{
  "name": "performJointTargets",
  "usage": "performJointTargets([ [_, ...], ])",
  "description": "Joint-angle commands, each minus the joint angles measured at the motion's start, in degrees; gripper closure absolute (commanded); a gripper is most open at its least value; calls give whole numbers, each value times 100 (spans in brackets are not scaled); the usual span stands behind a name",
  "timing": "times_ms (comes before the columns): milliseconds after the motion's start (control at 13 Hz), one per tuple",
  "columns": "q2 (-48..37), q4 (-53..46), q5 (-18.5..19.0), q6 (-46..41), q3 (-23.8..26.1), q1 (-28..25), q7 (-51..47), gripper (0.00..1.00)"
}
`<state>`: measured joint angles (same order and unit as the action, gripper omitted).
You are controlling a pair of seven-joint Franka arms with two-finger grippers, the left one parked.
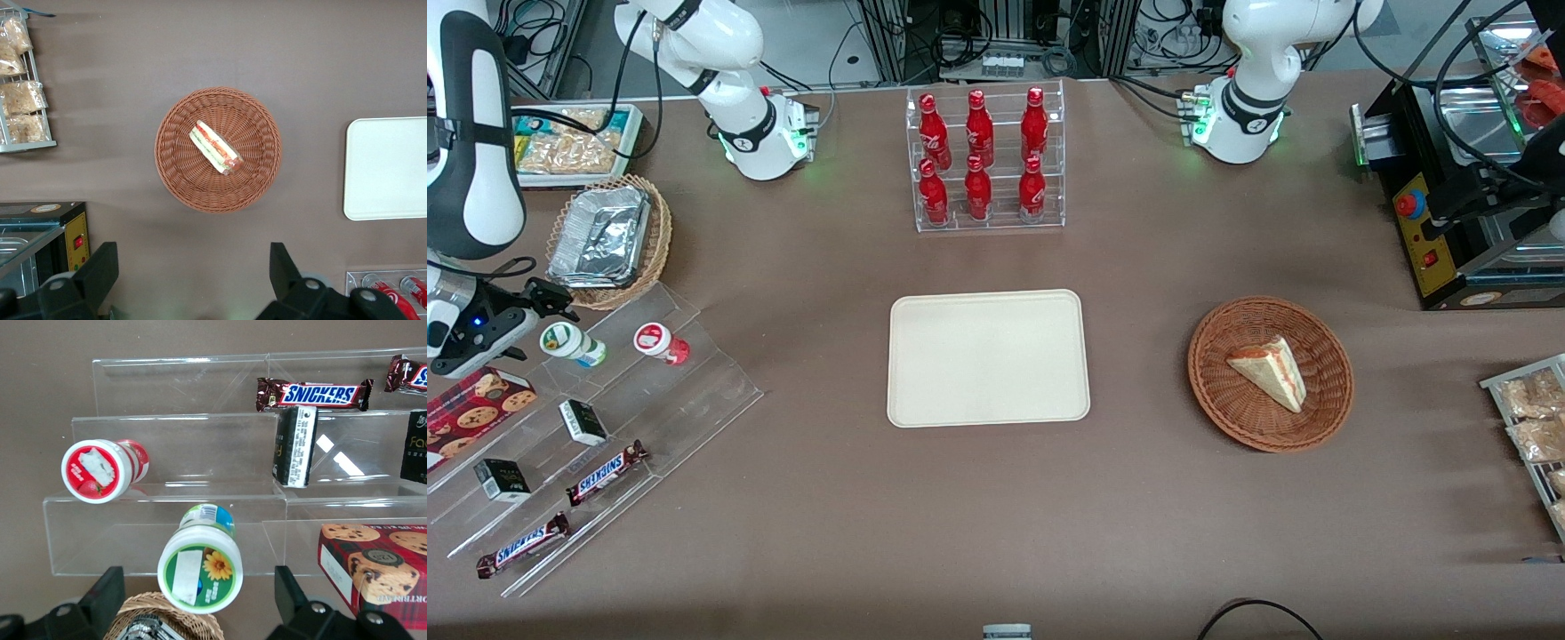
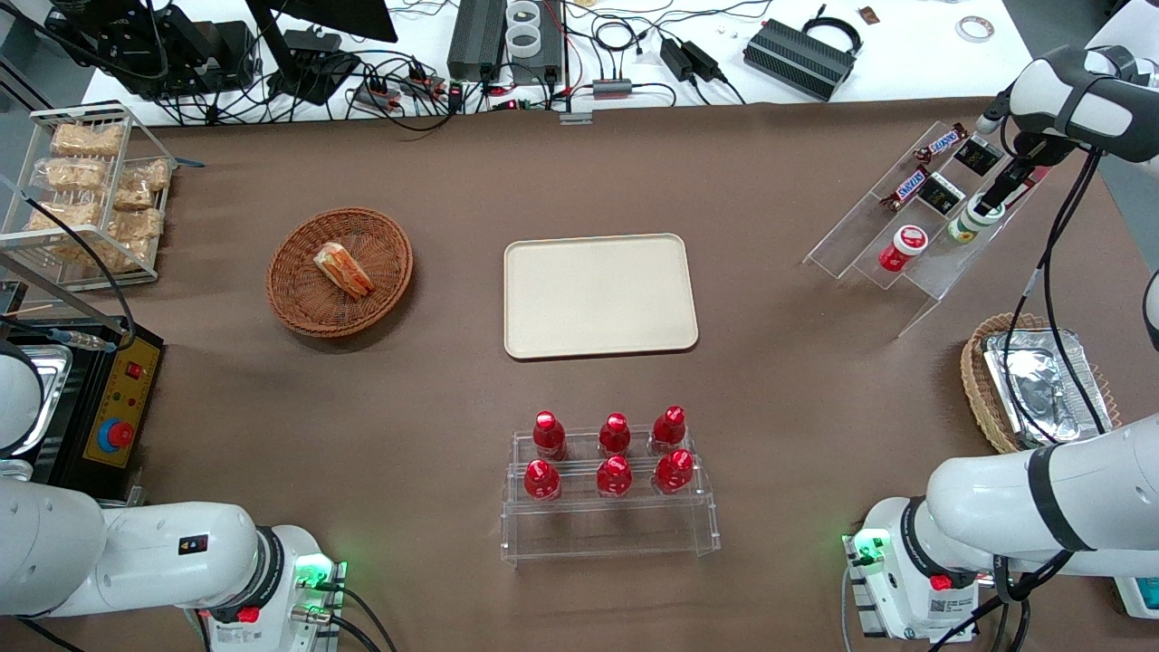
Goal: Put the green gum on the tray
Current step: 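Close the right gripper on the green gum tub and lift it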
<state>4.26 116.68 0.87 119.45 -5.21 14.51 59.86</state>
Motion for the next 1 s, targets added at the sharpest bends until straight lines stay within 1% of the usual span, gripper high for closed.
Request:
performJointTargets([
  [0, 57, 57, 54, 201, 29, 43, 87, 0],
  [462, 57, 382, 54, 588, 29, 78, 280, 0],
  [538, 57, 382, 54, 588, 29, 78, 289, 6],
  [615, 66, 382, 54, 588, 29, 78, 350, 26],
  [692, 75, 382, 54, 597, 29, 78, 368, 57],
  [769, 66, 382, 54, 588, 29, 78, 377, 81],
  [846, 66, 382, 54, 579, 29, 78, 377, 99],
  [923, 66, 382, 54, 571, 29, 78, 377, 100],
])
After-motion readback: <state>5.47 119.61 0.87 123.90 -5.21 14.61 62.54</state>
